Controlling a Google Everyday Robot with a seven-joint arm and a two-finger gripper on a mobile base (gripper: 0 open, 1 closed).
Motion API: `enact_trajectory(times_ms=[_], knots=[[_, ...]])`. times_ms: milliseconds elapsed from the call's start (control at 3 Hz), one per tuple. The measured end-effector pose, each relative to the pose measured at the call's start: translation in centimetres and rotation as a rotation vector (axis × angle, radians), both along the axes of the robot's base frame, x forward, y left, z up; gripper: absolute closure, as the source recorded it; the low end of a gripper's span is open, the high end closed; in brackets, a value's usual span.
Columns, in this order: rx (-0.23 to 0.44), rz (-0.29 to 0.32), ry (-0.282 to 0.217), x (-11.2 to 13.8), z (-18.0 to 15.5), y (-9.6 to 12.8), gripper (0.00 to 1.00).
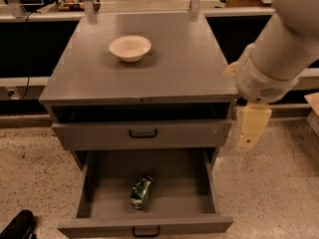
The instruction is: Pick green can from middle drawer and place on counter
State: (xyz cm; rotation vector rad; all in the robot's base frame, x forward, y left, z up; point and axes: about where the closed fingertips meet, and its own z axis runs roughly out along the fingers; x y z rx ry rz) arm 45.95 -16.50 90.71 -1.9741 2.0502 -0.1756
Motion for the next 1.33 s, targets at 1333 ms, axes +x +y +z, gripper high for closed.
enact_trajectory(times_ms=[1333], knots=[[-0.217,0.536,0.146,-0.2,-14.7,4.7,0.0]])
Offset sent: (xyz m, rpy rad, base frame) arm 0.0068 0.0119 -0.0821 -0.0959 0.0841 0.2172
